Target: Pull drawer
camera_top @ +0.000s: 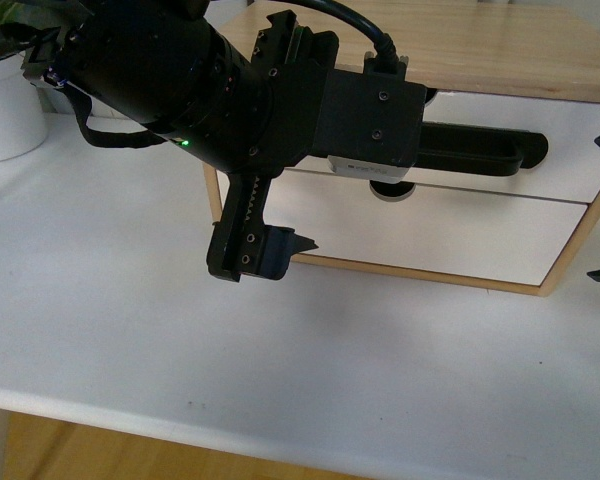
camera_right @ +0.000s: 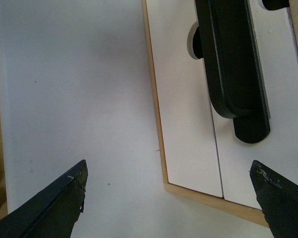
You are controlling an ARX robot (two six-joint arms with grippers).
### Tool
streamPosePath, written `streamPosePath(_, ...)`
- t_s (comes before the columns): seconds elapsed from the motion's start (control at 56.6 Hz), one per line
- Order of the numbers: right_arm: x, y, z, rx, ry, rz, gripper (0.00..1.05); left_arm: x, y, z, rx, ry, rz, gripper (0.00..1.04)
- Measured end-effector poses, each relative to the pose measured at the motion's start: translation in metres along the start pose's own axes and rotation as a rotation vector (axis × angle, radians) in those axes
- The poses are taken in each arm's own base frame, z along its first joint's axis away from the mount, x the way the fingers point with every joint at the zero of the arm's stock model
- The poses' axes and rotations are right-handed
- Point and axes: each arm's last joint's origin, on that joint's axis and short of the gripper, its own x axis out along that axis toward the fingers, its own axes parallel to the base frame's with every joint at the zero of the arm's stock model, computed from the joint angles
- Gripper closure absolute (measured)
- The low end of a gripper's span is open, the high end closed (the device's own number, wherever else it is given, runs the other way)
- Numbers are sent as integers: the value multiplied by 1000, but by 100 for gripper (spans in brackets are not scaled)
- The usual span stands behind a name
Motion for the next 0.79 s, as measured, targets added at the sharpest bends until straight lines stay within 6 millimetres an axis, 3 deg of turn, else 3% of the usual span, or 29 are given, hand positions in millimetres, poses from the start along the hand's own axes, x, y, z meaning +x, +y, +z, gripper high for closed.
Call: streamPosePath(0.795,50,-6,26,-81,-34,25,9,2,0,-2,36,13,-24,6)
